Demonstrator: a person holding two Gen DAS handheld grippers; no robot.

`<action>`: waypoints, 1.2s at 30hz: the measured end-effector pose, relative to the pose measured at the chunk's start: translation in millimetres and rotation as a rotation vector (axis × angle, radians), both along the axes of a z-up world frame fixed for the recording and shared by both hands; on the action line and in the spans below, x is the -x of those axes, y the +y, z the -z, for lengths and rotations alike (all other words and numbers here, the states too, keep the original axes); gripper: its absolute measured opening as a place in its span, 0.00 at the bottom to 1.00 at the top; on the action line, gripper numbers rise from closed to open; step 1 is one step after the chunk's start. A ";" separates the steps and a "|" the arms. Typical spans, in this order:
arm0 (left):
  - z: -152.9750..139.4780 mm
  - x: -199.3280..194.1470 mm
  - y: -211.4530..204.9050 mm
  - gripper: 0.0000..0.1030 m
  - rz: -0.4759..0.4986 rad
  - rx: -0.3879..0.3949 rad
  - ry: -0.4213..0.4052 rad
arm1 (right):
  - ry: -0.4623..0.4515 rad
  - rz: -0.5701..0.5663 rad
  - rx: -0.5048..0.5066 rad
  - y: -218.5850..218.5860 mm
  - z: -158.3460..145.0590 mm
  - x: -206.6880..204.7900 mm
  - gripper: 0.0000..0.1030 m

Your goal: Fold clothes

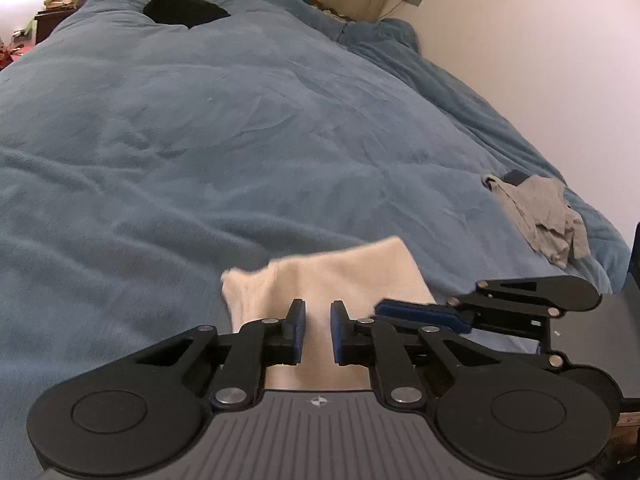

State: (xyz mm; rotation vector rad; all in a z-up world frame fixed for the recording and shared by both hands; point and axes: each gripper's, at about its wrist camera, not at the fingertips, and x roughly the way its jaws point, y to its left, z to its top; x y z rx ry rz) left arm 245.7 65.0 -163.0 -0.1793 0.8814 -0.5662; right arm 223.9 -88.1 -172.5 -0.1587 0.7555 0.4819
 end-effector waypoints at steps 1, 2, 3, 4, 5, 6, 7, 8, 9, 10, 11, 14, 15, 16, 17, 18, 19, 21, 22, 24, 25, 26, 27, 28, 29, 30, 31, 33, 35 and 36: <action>-0.7 8.3 3.9 0.13 -0.007 0.002 0.001 | 0.006 -0.012 -0.001 0.8 -1.0 9.8 0.10; -1.4 16.3 7.8 0.13 -0.014 0.008 0.004 | 0.014 -0.021 -0.005 1.3 -1.6 19.6 0.10; -2.1 24.4 11.7 0.13 -0.019 0.019 0.009 | 0.021 -0.026 -0.010 1.5 -1.9 28.3 0.10; -2.5 32.7 15.3 0.13 -0.022 0.030 0.017 | 0.030 -0.031 -0.015 1.8 -2.2 37.3 0.10; -2.5 40.7 17.9 0.12 -0.021 0.039 0.024 | 0.039 -0.035 -0.021 2.1 -2.5 46.6 0.10; -2.1 47.9 19.5 0.12 -0.019 0.043 0.032 | 0.047 -0.040 -0.027 2.4 -2.8 55.8 0.10; -1.3 55.2 20.5 0.12 -0.018 0.043 0.037 | 0.057 -0.046 -0.032 2.3 -2.9 64.1 0.10; -0.2 62.6 21.1 0.12 -0.016 0.039 0.039 | 0.067 -0.051 -0.035 2.0 -2.8 71.6 0.11; 0.7 68.4 21.2 0.12 -0.014 0.034 0.040 | 0.078 -0.057 -0.037 1.7 -2.6 79.1 0.11; 1.4 73.8 21.3 0.12 -0.013 0.033 0.042 | 0.088 -0.063 -0.040 1.3 -2.5 86.6 0.11; 2.0 78.4 21.5 0.12 -0.012 0.033 0.046 | 0.097 -0.071 -0.040 2.5 -2.3 92.9 0.11; 1.4 90.5 24.7 0.12 -0.014 0.030 0.047 | 0.104 -0.085 -0.032 2.8 -2.7 110.5 0.12; 1.0 94.2 25.7 0.12 -0.014 0.027 0.045 | 0.106 -0.087 -0.031 2.1 -3.2 115.6 0.12; 0.1 97.9 26.5 0.12 -0.015 0.021 0.043 | 0.108 -0.086 -0.032 1.2 -4.2 120.0 0.12; -1.0 101.9 27.8 0.12 -0.017 0.017 0.041 | 0.108 -0.083 -0.035 0.0 -5.7 123.9 0.12; -2.3 105.5 29.4 0.12 -0.019 0.015 0.041 | 0.106 -0.077 -0.038 -1.7 -7.5 127.7 0.12; -3.6 109.1 30.9 0.12 -0.021 0.013 0.040 | 0.100 -0.069 -0.042 -4.2 -10.1 131.3 0.12; -5.9 114.3 35.5 0.12 -0.030 0.017 0.039 | 0.085 -0.047 -0.052 -9.9 -16.2 135.7 0.16; -7.1 115.8 38.5 0.14 -0.038 0.026 0.040 | 0.076 -0.033 -0.058 -13.4 -19.5 135.1 0.19; -8.8 115.4 45.5 0.25 -0.065 0.059 0.046 | 0.059 0.001 -0.070 -20.9 -25.5 133.2 0.25; -9.1 113.8 48.2 0.39 -0.085 0.070 0.047 | 0.051 0.023 -0.075 -25.3 -27.8 131.1 0.30; -9.3 111.4 50.3 0.45 -0.106 0.075 0.045 | 0.045 0.043 -0.080 -29.8 -29.0 129.1 0.32; -9.2 108.4 51.9 0.45 -0.123 0.079 0.044 | 0.043 0.063 -0.084 -33.8 -29.2 125.5 0.33; -8.4 103.7 53.1 0.45 -0.132 0.086 0.048 | 0.044 0.086 -0.091 -38.0 -28.9 120.1 0.34; -6.8 97.6 54.0 0.45 -0.137 0.098 0.057 | 0.047 0.106 -0.098 -41.7 -28.2 114.3 0.34; -4.5 91.0 53.9 0.45 -0.139 0.106 0.067 | 0.050 0.121 -0.102 -44.4 -26.6 108.0 0.36; -1.9 84.3 53.3 0.45 -0.139 0.109 0.078 | 0.052 0.139 -0.101 -46.6 -24.5 101.5 0.36; 4.2 70.6 51.6 0.45 -0.132 0.114 0.100 | 0.054 0.170 -0.099 -49.9 -20.2 89.4 0.36; 11.3 55.6 47.5 0.44 -0.126 0.113 0.122 | 0.057 0.172 -0.115 -50.5 -17.1 79.2 0.36; 14.5 49.2 45.6 0.44 -0.124 0.112 0.131 | 0.059 0.171 -0.122 -50.6 -15.6 74.1 0.36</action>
